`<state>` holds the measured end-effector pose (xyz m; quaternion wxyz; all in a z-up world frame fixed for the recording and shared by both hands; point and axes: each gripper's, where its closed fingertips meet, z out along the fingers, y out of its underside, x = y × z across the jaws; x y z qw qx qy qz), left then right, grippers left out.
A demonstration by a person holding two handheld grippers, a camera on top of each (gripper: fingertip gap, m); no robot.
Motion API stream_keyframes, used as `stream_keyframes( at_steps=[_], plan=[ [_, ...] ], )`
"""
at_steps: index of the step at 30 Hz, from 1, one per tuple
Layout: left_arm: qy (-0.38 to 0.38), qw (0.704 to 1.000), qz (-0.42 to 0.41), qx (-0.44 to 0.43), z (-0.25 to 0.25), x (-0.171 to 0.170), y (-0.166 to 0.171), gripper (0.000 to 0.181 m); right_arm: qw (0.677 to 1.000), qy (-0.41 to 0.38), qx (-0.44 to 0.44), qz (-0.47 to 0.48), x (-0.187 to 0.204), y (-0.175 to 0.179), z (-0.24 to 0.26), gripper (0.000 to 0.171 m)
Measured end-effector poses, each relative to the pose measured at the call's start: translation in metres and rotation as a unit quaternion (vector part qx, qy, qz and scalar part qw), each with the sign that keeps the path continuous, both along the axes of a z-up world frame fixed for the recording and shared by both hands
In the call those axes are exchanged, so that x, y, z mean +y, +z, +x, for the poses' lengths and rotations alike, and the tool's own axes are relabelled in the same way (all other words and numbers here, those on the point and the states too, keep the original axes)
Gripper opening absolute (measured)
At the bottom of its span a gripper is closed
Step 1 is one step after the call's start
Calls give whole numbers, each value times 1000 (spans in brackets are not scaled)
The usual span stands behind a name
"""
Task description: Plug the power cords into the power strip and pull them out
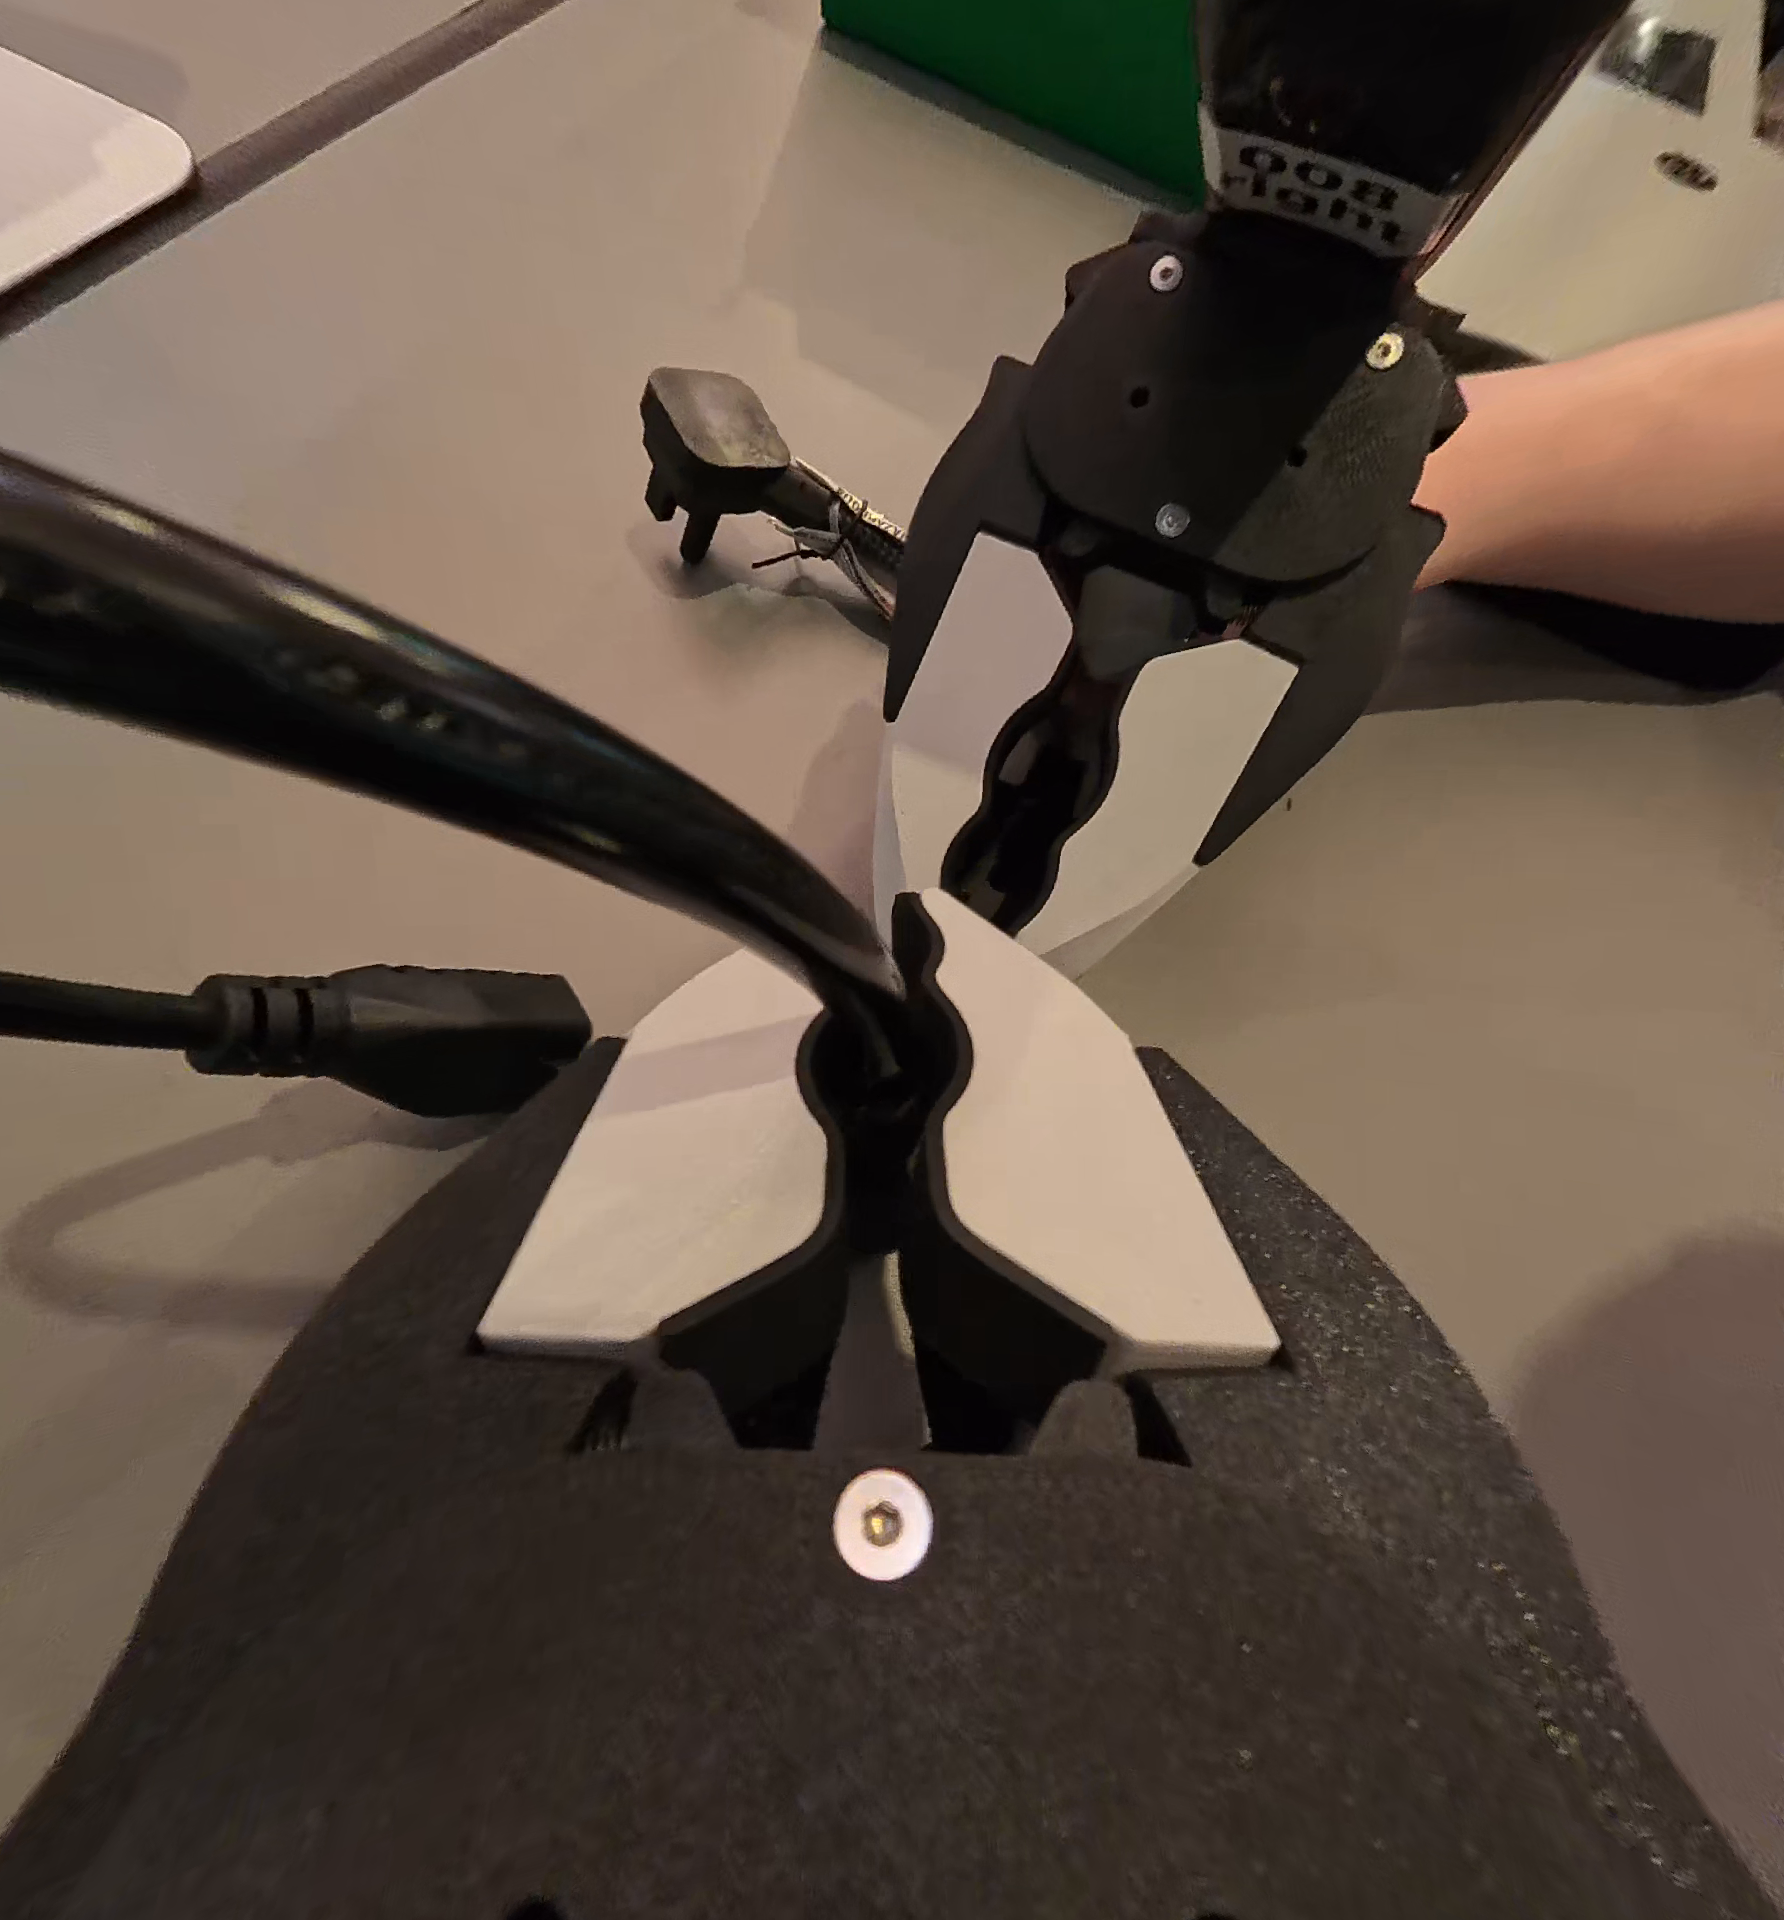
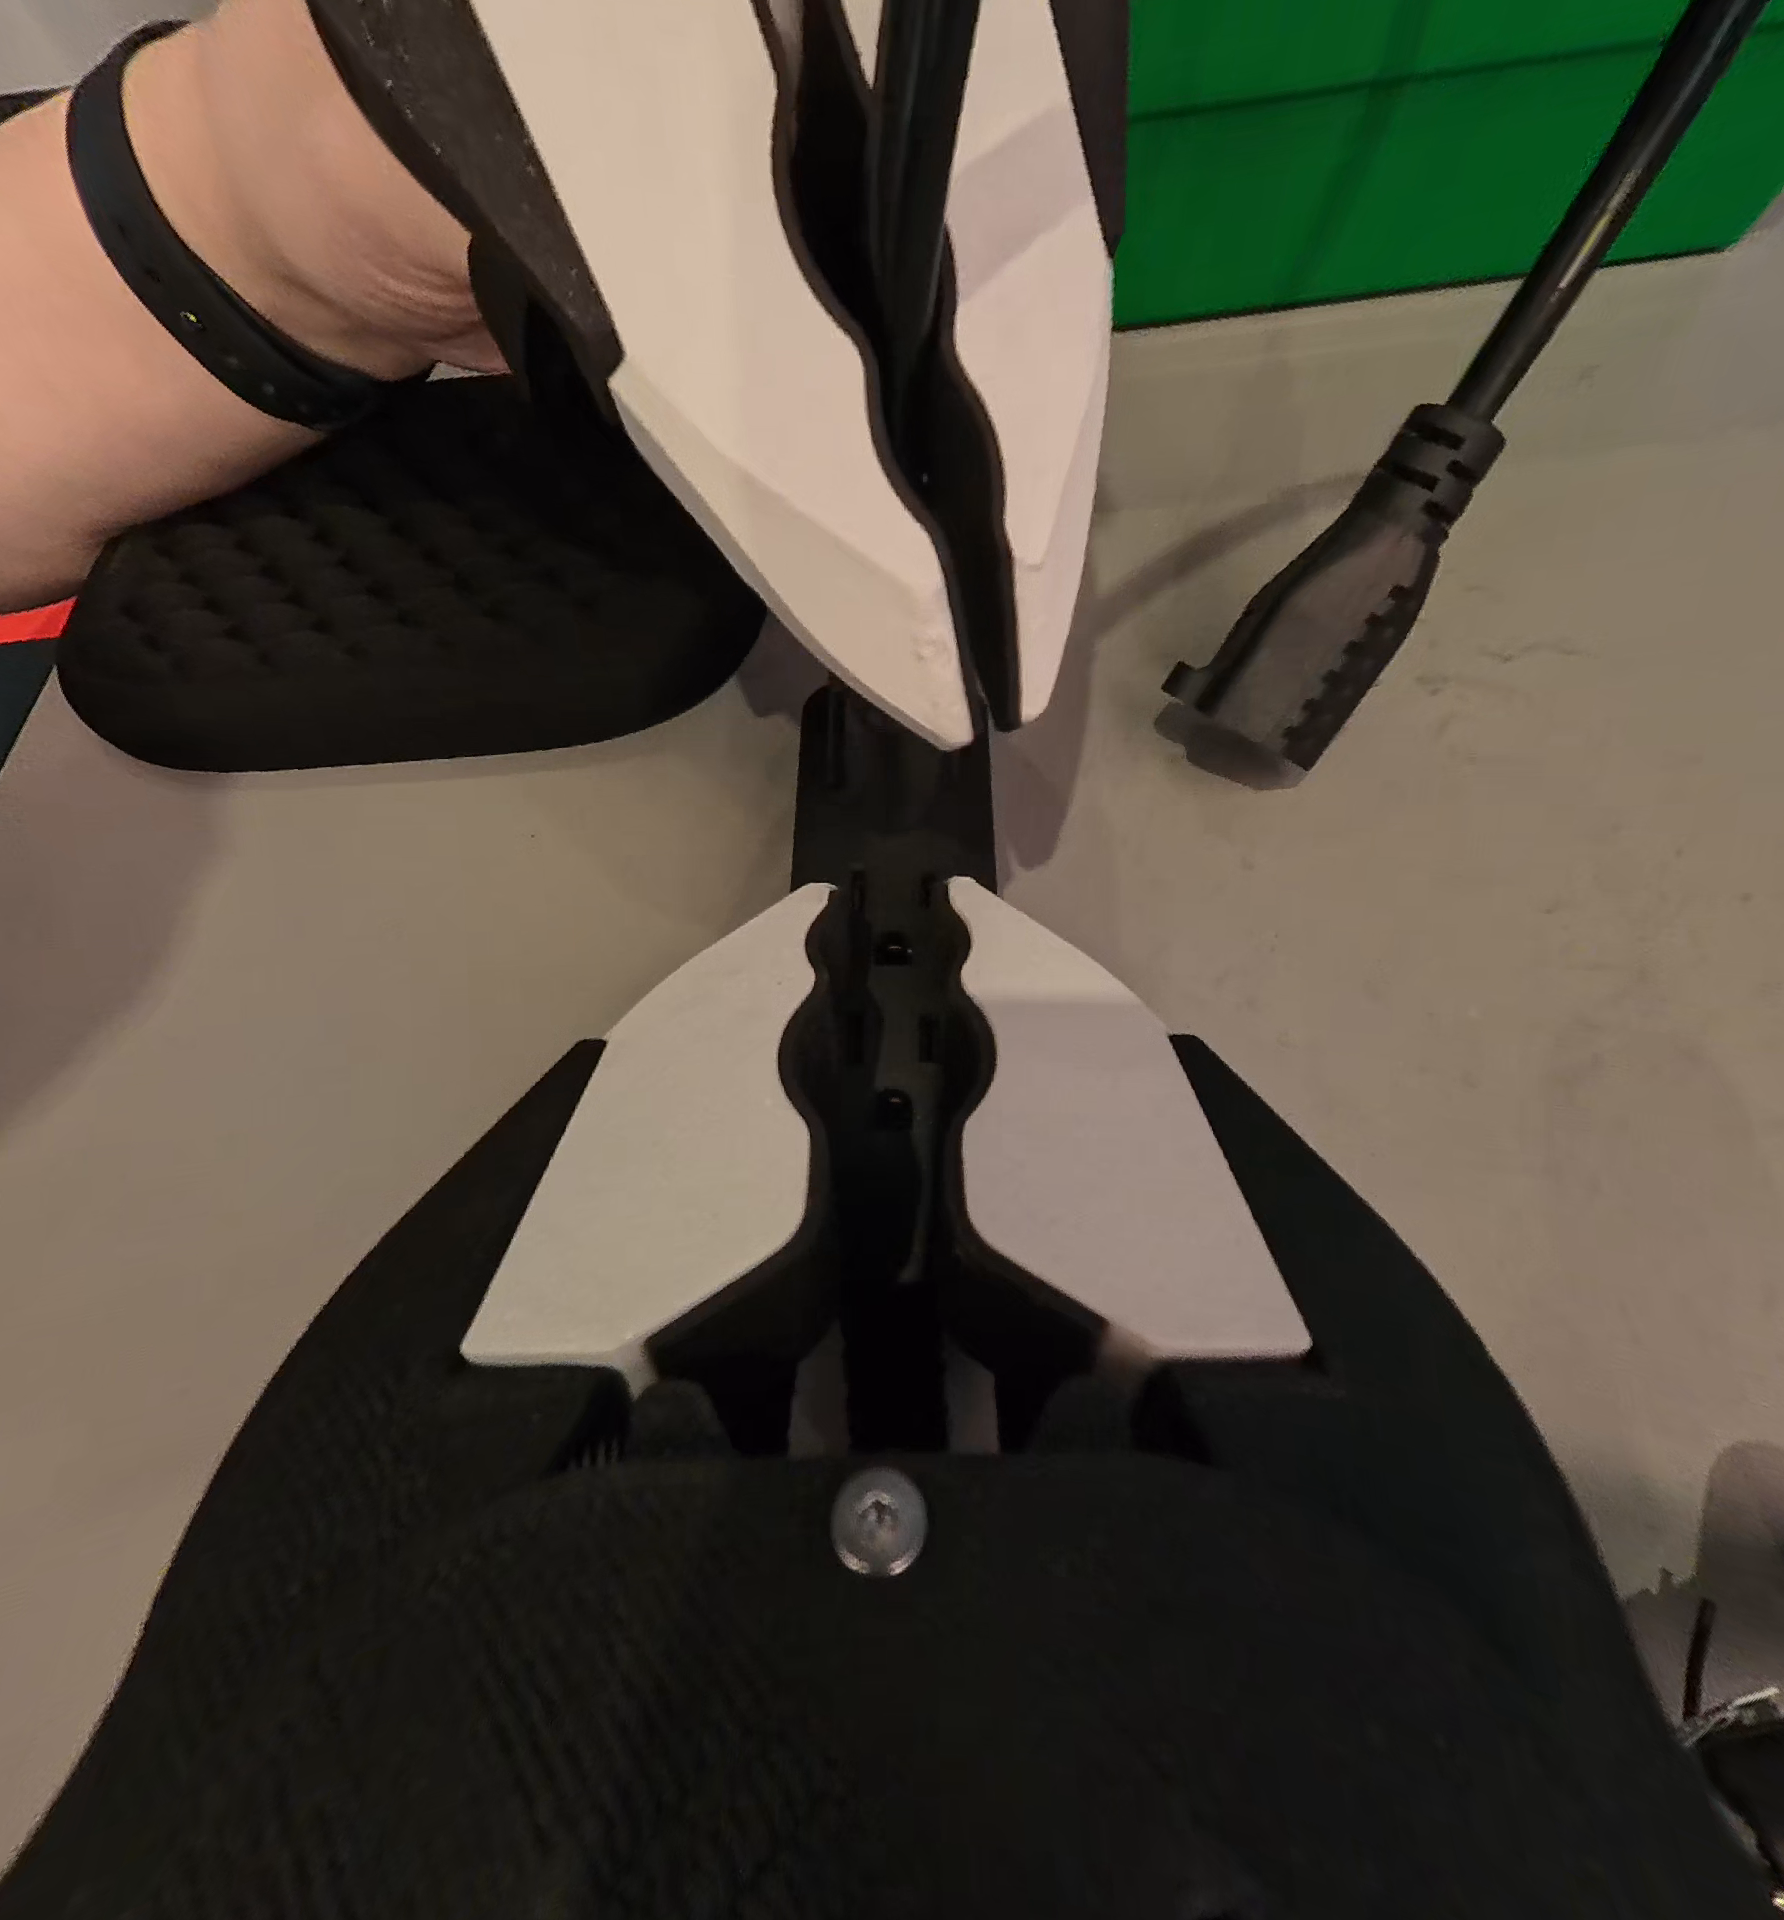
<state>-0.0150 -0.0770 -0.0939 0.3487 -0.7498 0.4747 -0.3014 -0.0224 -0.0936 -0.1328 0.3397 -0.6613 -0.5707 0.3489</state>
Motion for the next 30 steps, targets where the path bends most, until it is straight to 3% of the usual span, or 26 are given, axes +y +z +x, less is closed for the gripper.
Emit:
stream_keyframes(
  at_steps=[6,14,20,25,27,30],
  plan=[
    [-7,998,40,43,7,-1,-1,5,1000,2,1,2,0,0,1,22],
    [-3,998,-37,-40,0,0,2,6,1000,-3,1,-3,0,0,0,22],
    [-7,999,30,31,1,-1,-1,5,1000,-1,-1,2,0,0,0,22],
    [-50,999,18,-3,2,-9,0,7,1000,2,-3,8,-1,0,0,22],
    [-72,996,-27,-44,2,-17,3,25,1000,2,-3,8,-1,0,0,22],
    [-46,998,-44,7,-12,-7,-16,50,1000,2,-3,9,-1,0,0,22]
  ],
)
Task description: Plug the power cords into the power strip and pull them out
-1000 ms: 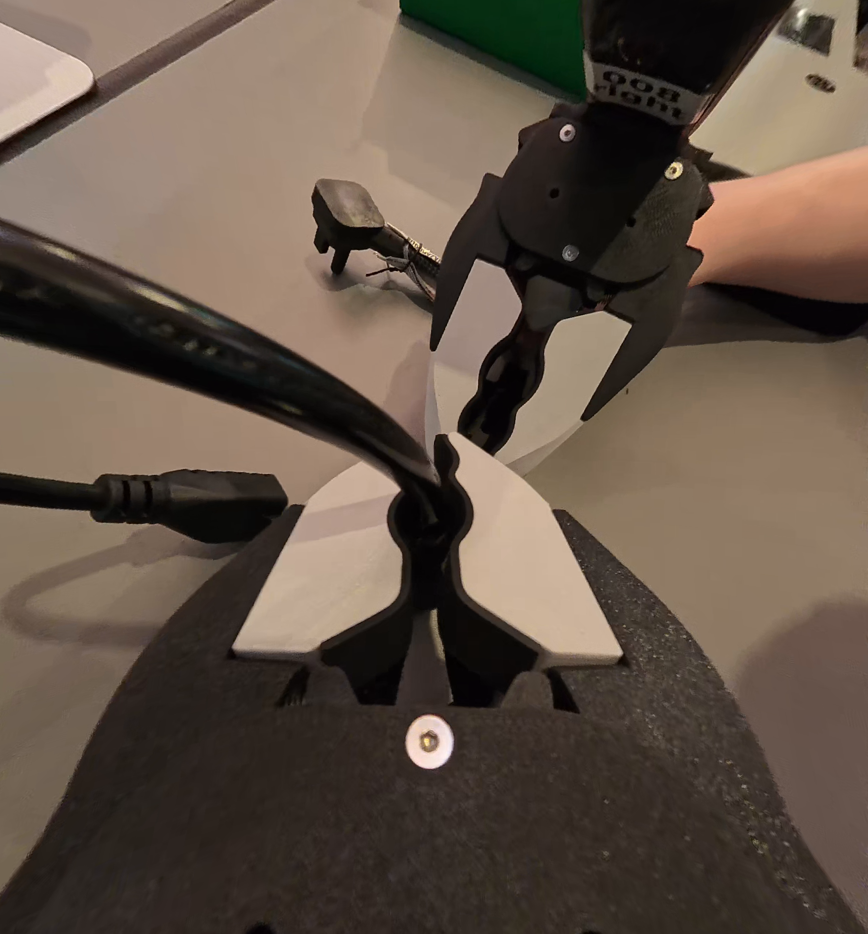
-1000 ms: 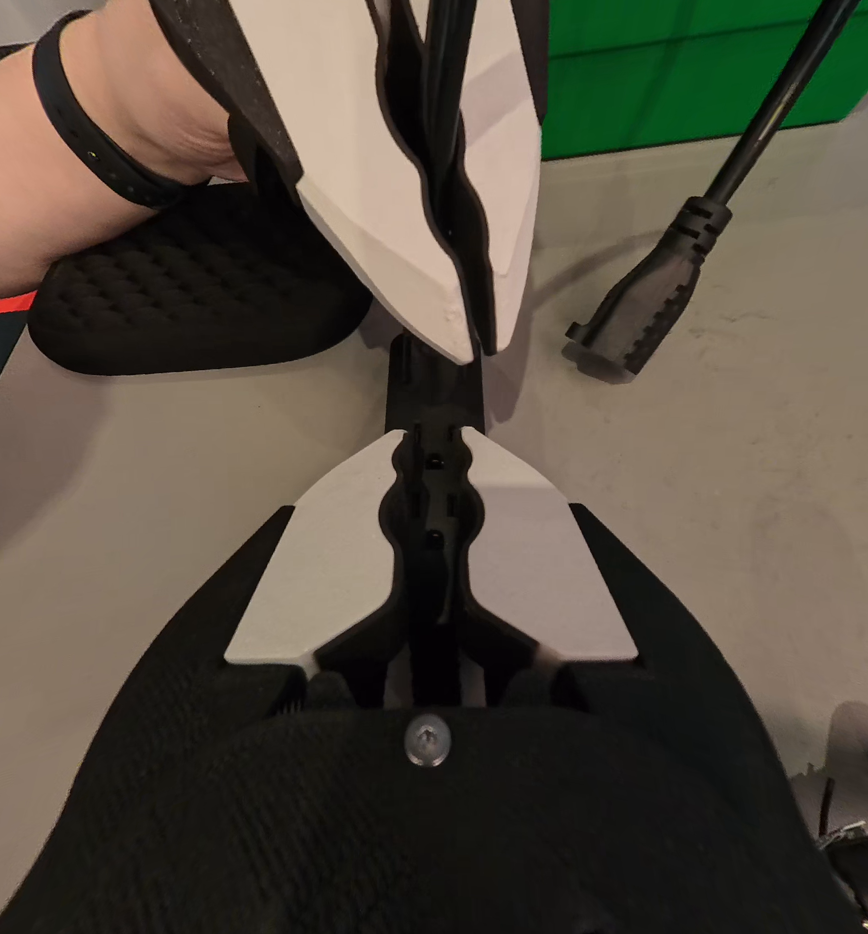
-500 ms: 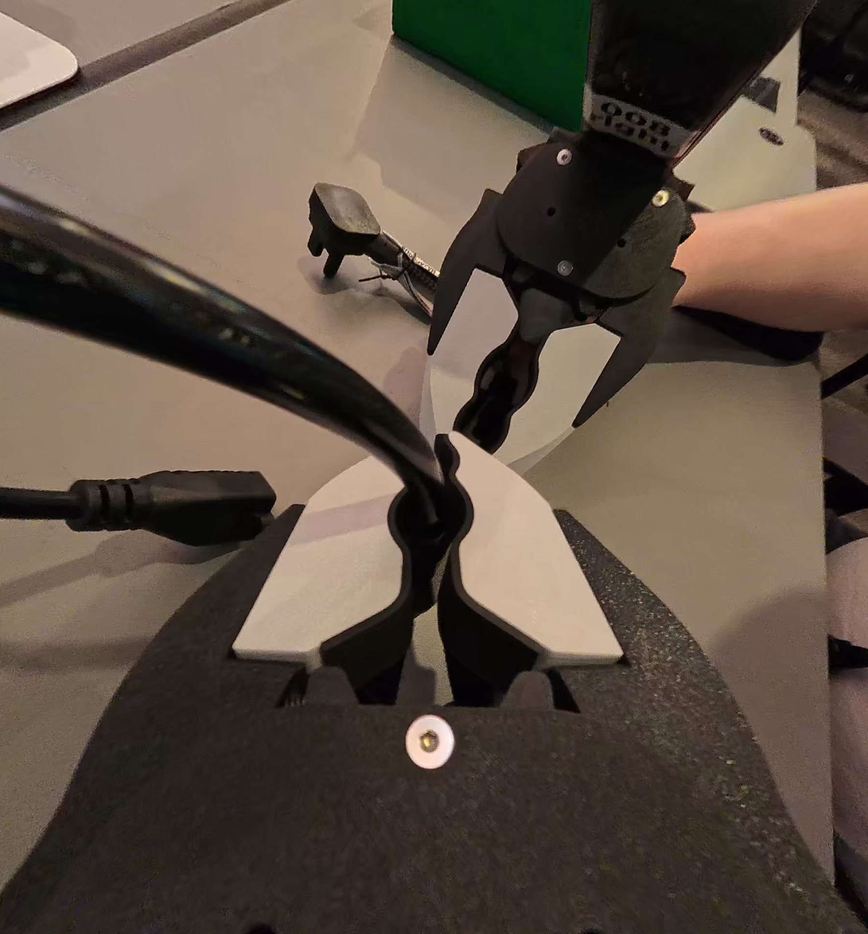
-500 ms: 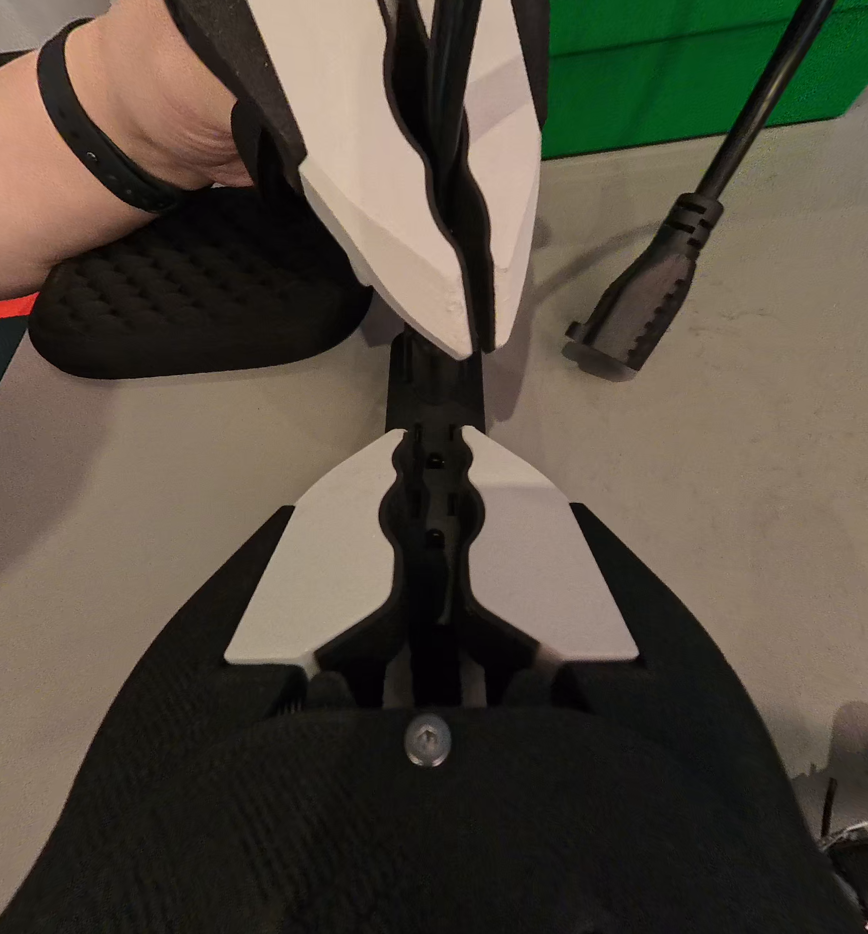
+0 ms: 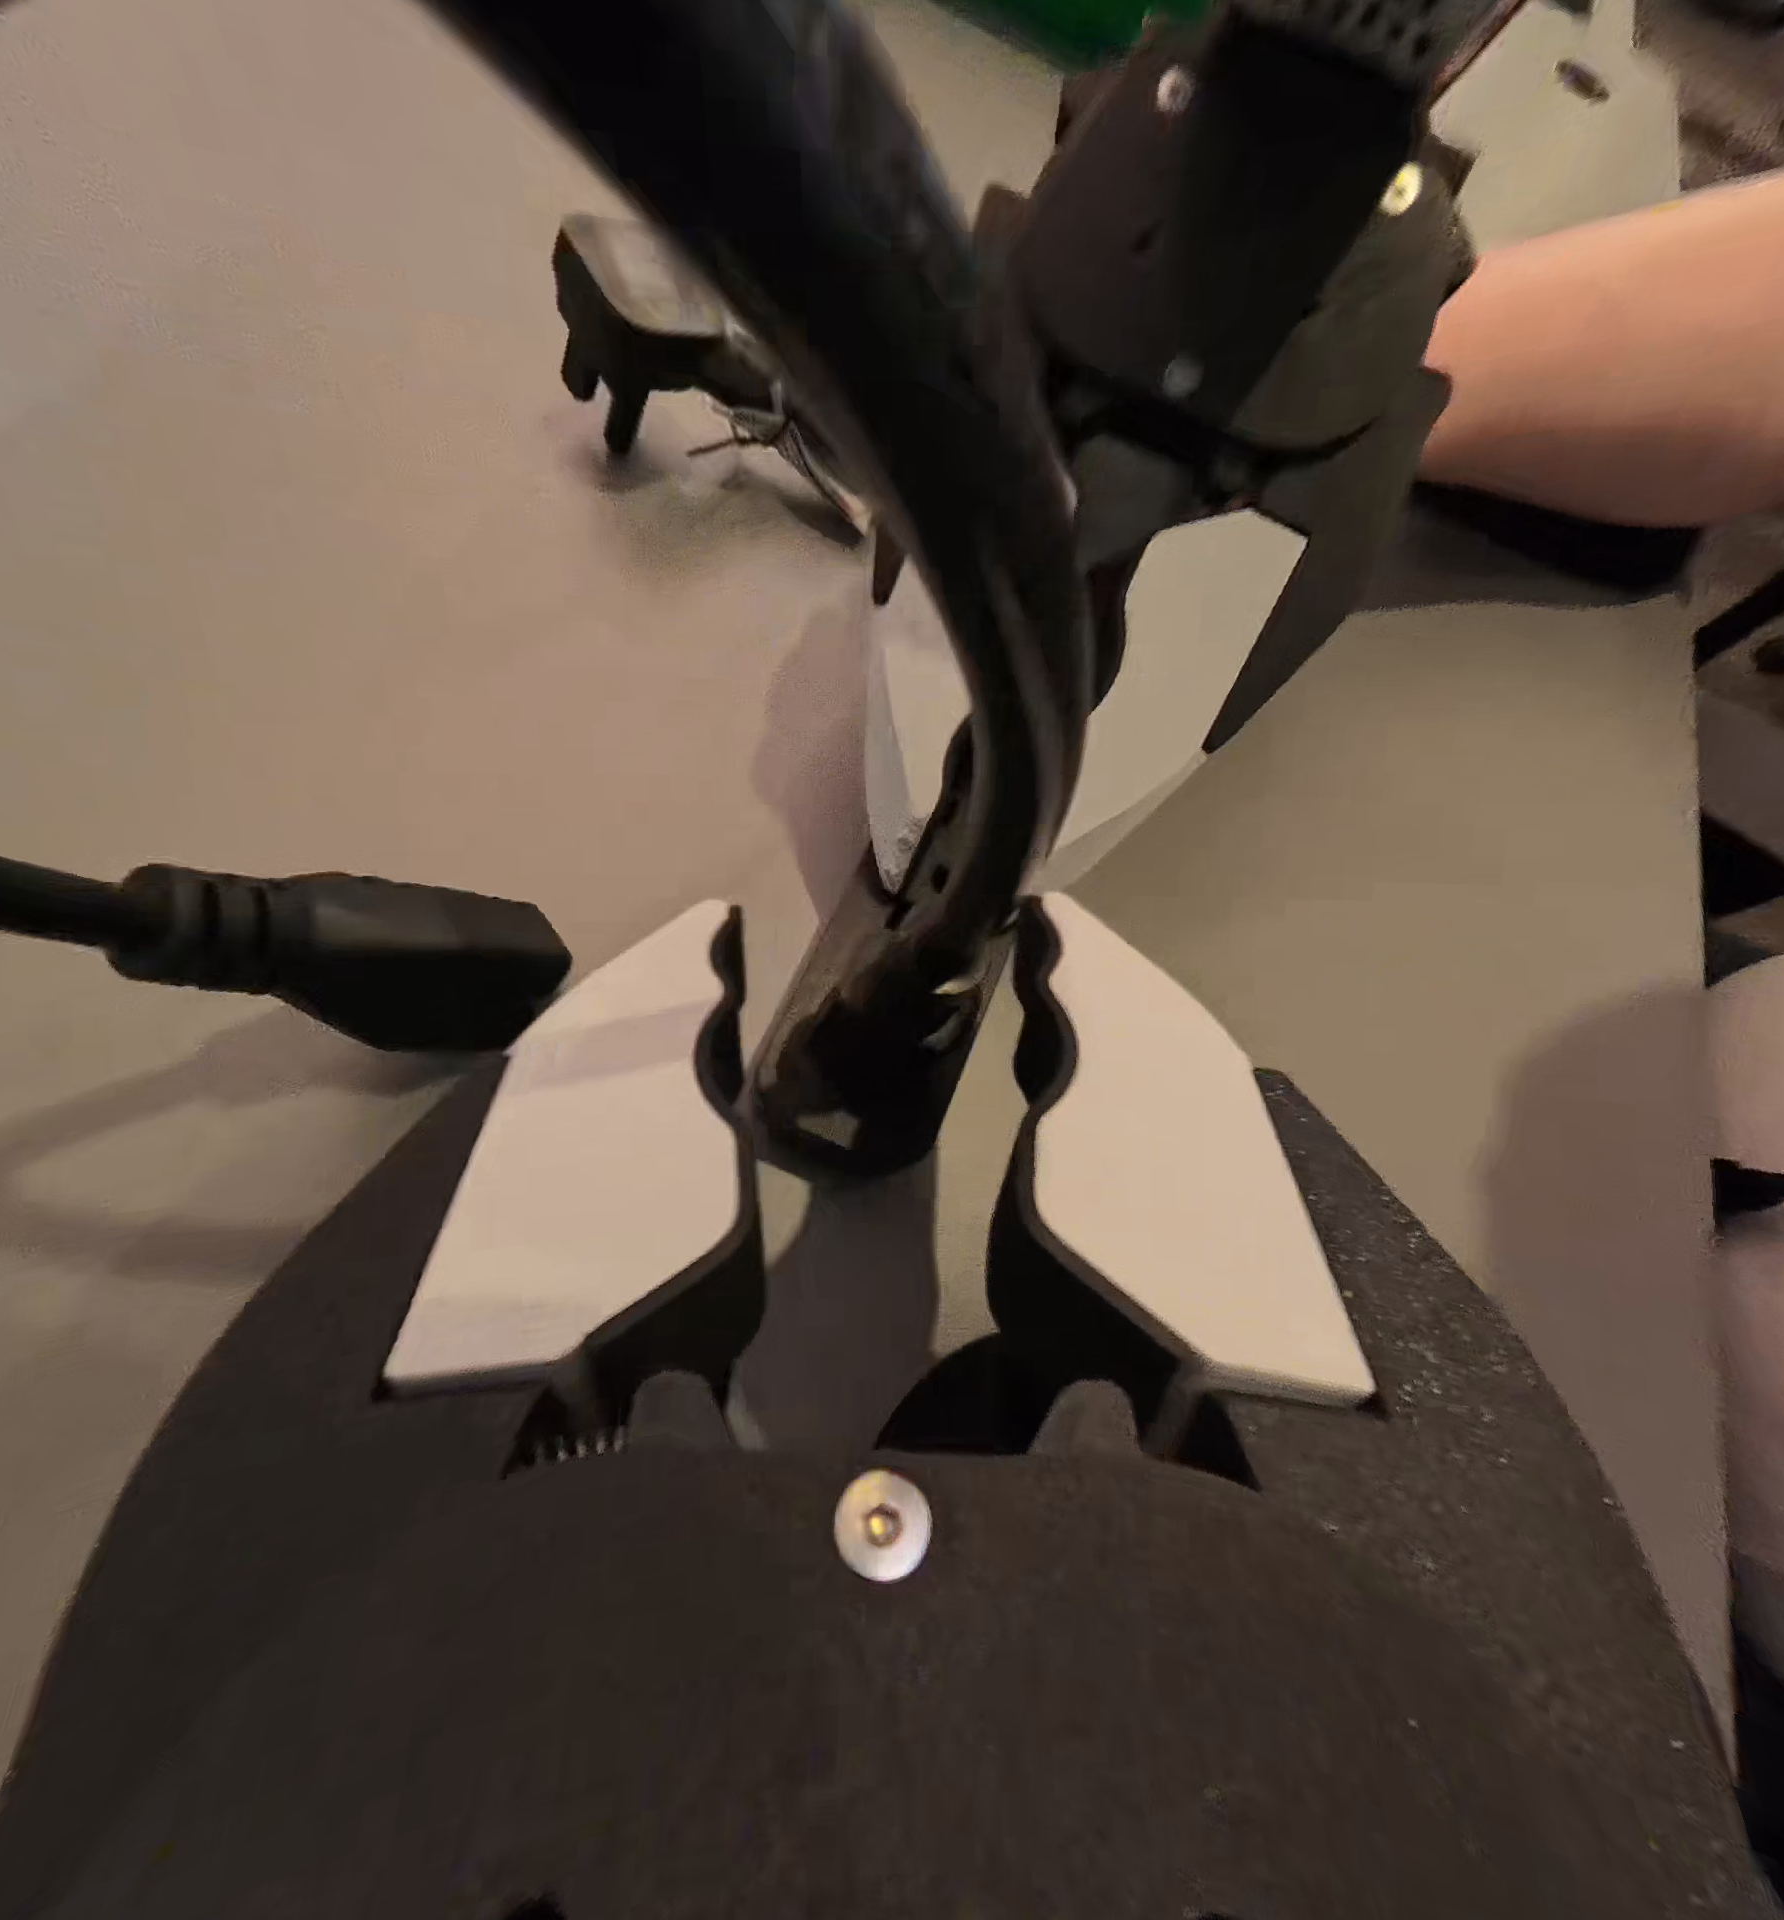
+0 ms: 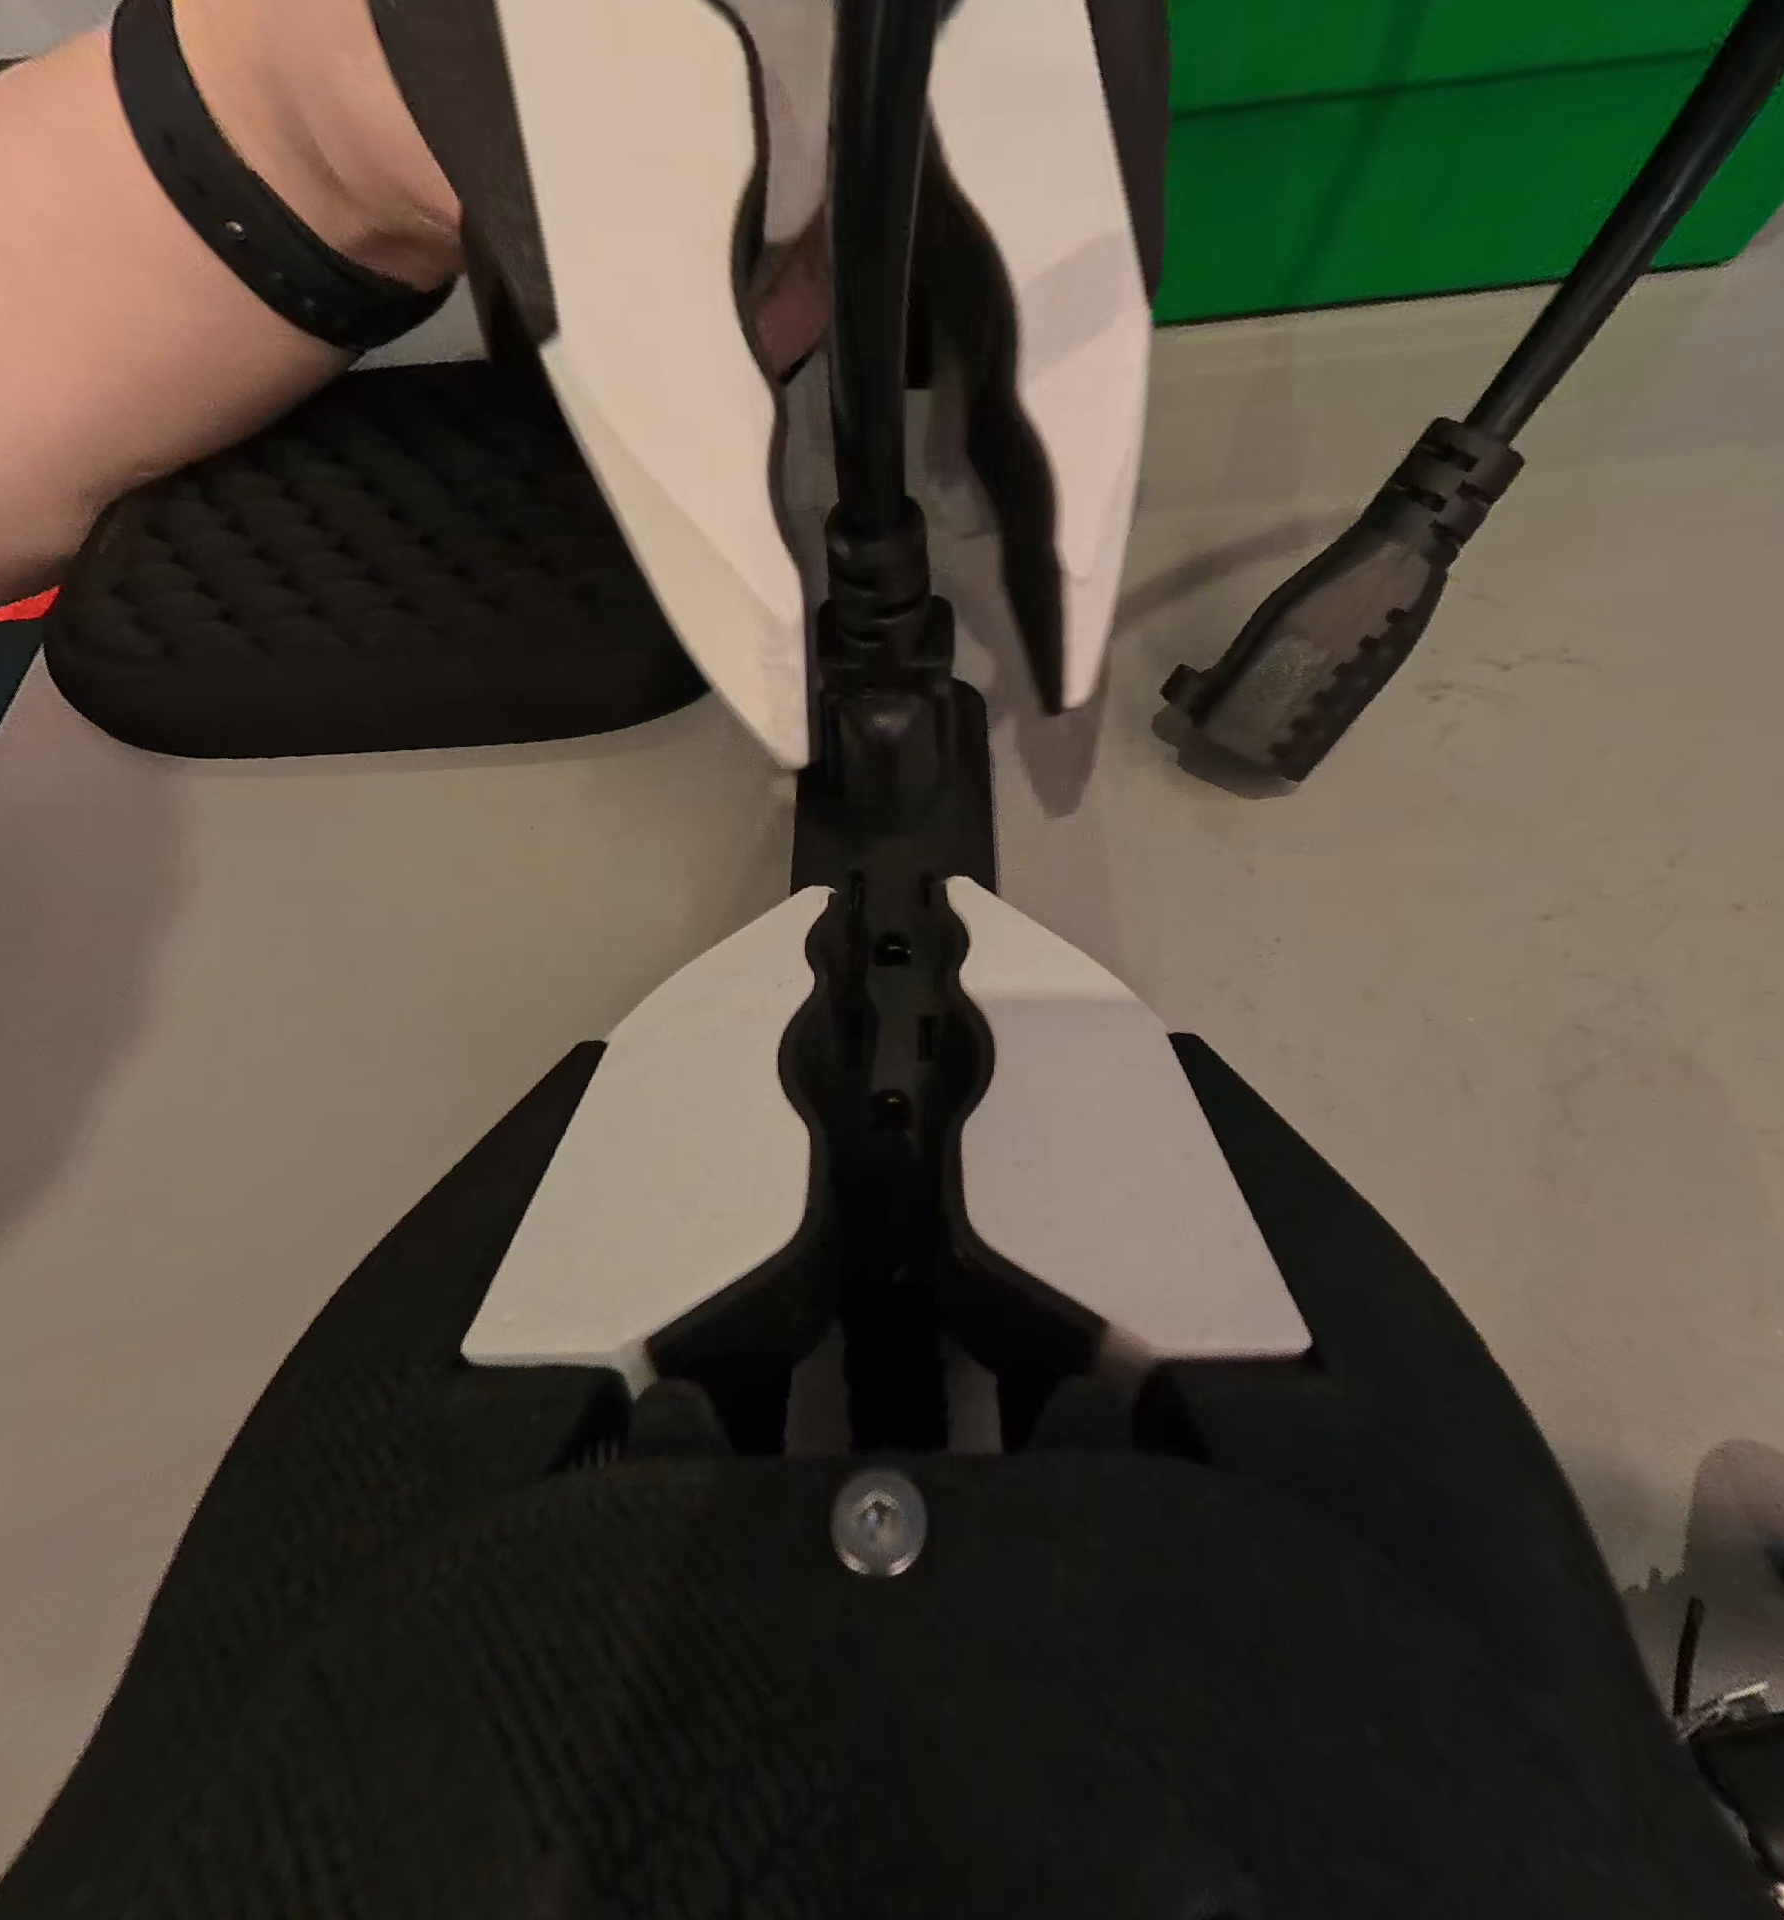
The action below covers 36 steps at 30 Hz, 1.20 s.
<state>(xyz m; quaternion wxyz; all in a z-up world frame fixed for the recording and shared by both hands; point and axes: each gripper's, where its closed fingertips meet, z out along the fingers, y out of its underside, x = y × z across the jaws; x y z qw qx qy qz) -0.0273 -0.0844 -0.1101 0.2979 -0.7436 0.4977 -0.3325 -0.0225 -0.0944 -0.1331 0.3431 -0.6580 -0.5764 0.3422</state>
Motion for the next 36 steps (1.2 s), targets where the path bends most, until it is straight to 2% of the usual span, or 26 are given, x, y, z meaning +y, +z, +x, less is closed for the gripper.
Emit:
stream_keyframes(
  at_steps=[4,6,10,14,24,36],
  plan=[
    [-25,998,-6,51,4,-6,-25,42,1000,0,0,3,0,0,0,21],
    [-24,998,-5,58,3,-5,-26,36,1000,0,0,4,0,0,0,21],
    [-33,996,56,56,5,-1,-23,25,1000,-5,3,0,1,1,0,21],
    [-25,999,29,25,8,0,-20,24,1000,-12,7,-11,3,2,2,21],
    [-13,998,61,22,11,-1,-17,23,1000,-4,10,-9,1,2,4,21],
    [-15,992,97,74,11,-3,-16,22,1000,8,14,-5,-2,4,5,22]
  ],
)
